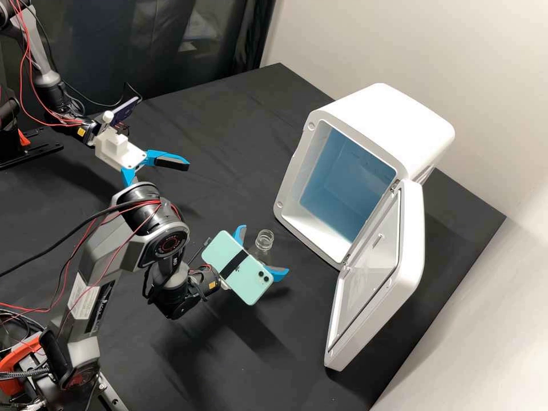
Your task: Place the flask in the incubator
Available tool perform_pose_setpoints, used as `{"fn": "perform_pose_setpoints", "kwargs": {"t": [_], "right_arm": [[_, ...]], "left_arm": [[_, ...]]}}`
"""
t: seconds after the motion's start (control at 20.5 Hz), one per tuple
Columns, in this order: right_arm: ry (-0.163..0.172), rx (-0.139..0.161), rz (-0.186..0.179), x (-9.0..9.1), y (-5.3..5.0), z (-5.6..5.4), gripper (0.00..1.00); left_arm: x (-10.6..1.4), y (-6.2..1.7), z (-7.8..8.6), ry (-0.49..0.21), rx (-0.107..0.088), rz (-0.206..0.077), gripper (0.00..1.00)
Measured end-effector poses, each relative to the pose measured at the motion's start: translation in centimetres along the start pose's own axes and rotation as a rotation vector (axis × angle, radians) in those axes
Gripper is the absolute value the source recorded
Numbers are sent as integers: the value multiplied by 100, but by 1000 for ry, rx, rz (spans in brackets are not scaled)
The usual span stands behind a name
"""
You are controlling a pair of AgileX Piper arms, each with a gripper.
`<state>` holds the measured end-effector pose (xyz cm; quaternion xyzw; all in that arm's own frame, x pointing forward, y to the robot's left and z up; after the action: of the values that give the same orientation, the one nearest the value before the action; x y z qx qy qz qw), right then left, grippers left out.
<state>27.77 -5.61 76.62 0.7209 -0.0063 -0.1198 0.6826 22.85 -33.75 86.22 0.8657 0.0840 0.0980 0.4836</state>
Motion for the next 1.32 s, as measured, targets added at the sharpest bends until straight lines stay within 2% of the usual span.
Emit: {"fn": "perform_pose_setpoints", "kwargs": {"t": [0.58, 0.83, 1.17, 1.32], "right_arm": [[-10, 7, 4, 18, -22, 12, 0], [-14, 7, 1, 20, -30, 22, 0], [-8, 7, 7, 39, -17, 12, 0], [-18, 10, 18, 49, -9, 23, 0]], "left_arm": [[-5, -1, 2, 0, 0, -1, 100], [-18, 35, 13, -3, 5, 15, 100], [-18, 35, 13, -3, 5, 15, 100], [-18, 35, 13, -3, 5, 15, 100]]}}
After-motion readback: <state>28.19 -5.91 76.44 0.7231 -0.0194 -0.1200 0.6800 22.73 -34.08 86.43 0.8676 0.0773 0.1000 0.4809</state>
